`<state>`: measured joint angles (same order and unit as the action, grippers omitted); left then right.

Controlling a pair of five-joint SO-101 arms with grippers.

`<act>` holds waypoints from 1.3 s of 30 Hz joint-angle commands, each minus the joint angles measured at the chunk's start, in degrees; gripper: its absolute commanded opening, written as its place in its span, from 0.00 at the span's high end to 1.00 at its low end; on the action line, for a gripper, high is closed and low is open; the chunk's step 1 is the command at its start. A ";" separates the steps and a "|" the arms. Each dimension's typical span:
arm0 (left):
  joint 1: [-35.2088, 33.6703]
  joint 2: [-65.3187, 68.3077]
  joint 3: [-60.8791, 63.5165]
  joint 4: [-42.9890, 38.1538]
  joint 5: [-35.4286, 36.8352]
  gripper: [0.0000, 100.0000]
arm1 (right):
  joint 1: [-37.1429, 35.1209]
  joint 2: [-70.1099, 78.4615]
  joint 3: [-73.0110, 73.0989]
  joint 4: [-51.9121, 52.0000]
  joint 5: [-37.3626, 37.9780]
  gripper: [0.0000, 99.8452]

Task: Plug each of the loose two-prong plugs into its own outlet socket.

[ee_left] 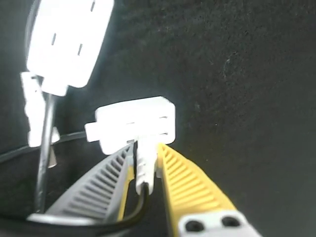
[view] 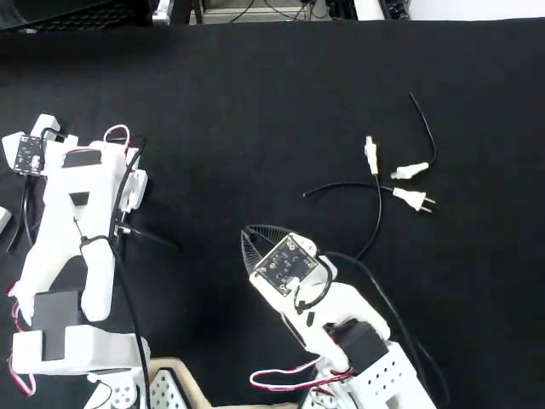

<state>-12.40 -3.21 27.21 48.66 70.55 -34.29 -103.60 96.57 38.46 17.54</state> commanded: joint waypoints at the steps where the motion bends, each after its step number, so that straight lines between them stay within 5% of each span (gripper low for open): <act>1: -1.19 -0.62 -1.19 0.88 -0.53 0.97 | 0.88 -7.78 -0.22 -1.05 -0.62 0.99; 9: -0.84 -0.70 -1.36 -6.77 -0.62 0.97 | 0.88 -7.78 -0.22 -1.05 -0.44 0.99; 25: -0.40 9.23 -8.31 -6.33 -3.08 0.97 | 0.88 -7.78 -0.22 -1.05 -0.26 0.99; 34: 0.57 9.49 -18.51 13.98 -3.08 0.97 | 0.88 -7.78 -0.22 -1.14 -0.26 0.99; 39: -0.04 9.41 -20.53 15.03 -2.73 0.97 | 0.88 -7.78 -0.22 -1.58 -0.35 0.99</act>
<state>-12.22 6.81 9.89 62.81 67.82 -34.29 -103.60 96.57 38.46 17.54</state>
